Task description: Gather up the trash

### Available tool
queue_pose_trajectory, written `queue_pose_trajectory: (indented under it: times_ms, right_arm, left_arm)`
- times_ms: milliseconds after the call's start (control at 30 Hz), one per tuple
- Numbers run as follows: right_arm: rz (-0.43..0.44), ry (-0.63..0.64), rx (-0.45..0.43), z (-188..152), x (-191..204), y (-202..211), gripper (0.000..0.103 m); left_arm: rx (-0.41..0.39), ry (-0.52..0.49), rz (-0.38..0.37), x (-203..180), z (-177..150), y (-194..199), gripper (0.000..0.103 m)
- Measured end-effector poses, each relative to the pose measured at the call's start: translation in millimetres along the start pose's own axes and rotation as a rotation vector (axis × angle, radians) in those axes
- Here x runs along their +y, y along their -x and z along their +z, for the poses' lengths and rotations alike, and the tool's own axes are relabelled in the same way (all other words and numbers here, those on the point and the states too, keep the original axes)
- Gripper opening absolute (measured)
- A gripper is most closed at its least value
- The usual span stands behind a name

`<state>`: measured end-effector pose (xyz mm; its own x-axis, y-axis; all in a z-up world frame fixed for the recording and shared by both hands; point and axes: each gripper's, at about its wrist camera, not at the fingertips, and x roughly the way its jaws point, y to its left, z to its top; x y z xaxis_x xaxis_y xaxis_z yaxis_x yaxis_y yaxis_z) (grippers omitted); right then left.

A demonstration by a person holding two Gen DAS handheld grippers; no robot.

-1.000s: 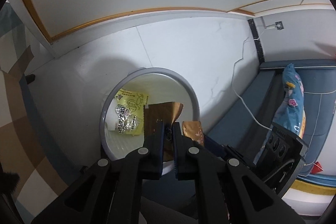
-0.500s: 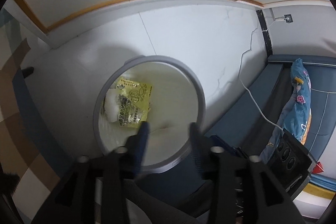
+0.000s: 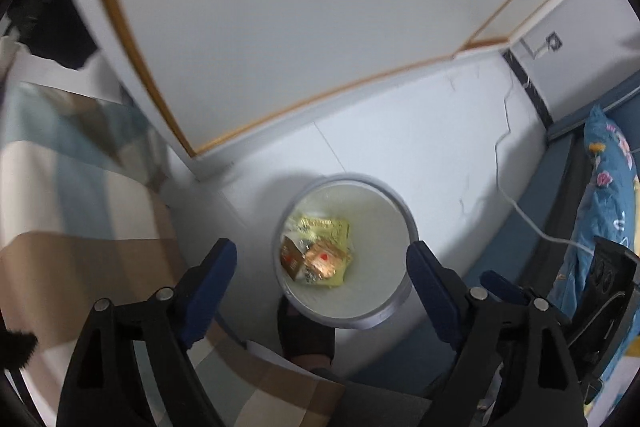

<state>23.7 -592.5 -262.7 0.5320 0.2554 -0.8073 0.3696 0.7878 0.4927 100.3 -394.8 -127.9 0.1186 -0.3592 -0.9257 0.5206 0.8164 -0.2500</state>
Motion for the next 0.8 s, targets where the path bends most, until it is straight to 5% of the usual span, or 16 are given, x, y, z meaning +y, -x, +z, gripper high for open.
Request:
queue_pose_trajectory:
  times_ms: [400, 800]
  right_arm:
    - [-0.011, 0.035, -0.085, -3, 31, 70, 0.086]
    - [-0.012, 0.064, -0.136, -11, 48, 105, 0.088]
  left_arm:
    - [-0.135, -0.006, 0.054, -3, -12, 52, 0.085]
    - [-0.143, 0.008, 0.053, -6, -26, 65, 0.085]
